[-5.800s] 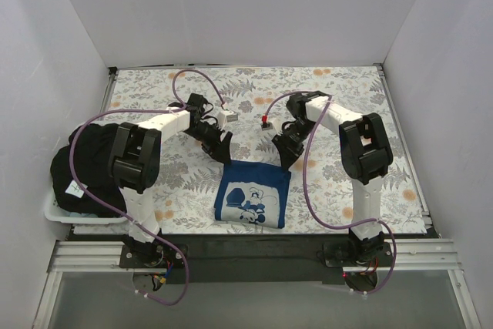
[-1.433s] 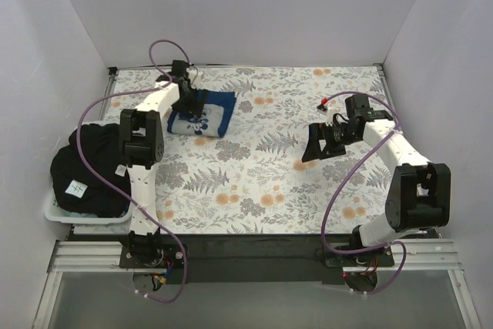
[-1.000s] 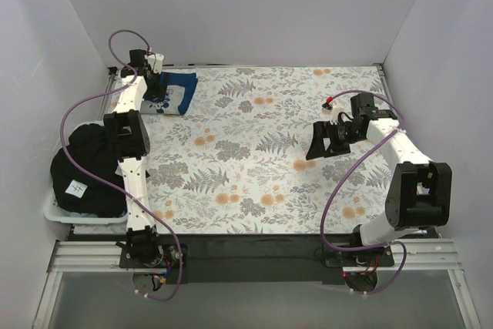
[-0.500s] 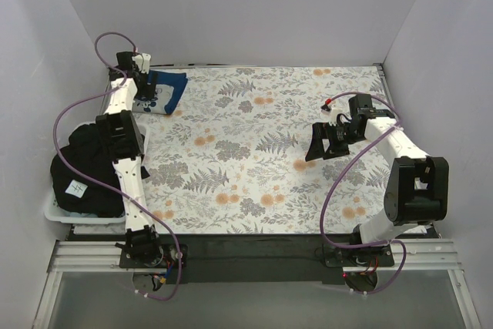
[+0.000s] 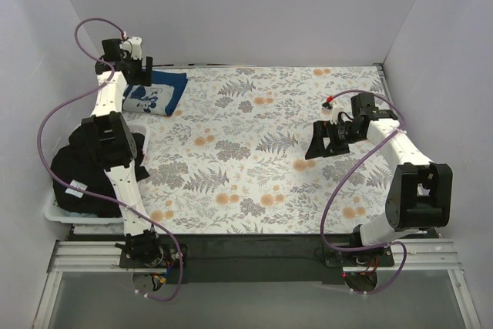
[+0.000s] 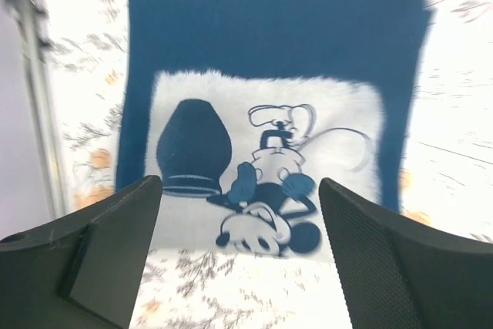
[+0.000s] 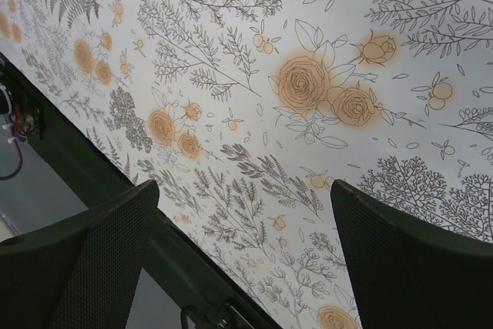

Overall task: Fold and stack the t-shirts
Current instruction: Neatly place the folded tshirt to the corner

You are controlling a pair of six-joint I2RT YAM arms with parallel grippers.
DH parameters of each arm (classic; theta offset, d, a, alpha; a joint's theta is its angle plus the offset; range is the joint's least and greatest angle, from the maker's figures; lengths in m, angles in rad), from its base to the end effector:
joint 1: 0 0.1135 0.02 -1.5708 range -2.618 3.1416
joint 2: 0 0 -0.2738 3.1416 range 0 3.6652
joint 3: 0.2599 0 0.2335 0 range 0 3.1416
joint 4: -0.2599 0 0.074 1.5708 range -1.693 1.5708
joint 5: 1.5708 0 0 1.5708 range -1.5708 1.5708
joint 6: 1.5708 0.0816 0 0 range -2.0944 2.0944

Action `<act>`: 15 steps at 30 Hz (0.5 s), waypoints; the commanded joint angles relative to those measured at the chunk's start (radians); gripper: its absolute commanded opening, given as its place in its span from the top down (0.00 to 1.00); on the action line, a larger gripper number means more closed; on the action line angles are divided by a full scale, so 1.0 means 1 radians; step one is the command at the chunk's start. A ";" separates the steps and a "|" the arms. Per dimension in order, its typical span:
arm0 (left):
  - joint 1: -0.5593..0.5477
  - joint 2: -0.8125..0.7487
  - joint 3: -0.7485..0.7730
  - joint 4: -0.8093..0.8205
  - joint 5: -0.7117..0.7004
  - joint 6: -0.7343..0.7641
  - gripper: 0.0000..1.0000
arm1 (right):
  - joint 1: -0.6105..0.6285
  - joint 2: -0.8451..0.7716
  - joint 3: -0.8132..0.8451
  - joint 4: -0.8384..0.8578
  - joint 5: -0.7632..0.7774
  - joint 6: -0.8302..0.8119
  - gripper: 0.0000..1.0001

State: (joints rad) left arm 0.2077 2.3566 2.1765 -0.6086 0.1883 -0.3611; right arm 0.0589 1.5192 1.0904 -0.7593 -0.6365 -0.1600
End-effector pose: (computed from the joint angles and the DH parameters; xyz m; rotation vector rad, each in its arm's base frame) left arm 0.5463 0.0995 0.2163 -0.5739 2.2906 -0.2967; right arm 0.2848 0.0654 0.2182 -0.4510 2.5784 0.8339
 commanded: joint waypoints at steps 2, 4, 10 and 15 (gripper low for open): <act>0.001 -0.146 -0.061 -0.095 0.050 0.060 0.26 | -0.005 -0.053 0.006 -0.002 -0.025 0.004 0.01; 0.002 -0.161 -0.096 -0.146 0.054 0.099 0.32 | -0.005 -0.054 0.003 -0.003 -0.026 0.002 0.02; 0.001 -0.189 -0.225 -0.245 0.077 0.148 0.51 | -0.005 -0.047 0.002 0.000 -0.026 0.001 0.02; 0.001 -0.169 -0.270 -0.278 0.085 0.145 0.59 | -0.007 -0.031 0.003 0.002 -0.026 0.000 0.02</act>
State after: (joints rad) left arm 0.2066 2.2070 1.9221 -0.8436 0.2481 -0.2371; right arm 0.0589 1.4933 1.0901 -0.7589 -0.6392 -0.1604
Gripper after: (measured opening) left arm 0.420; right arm 0.984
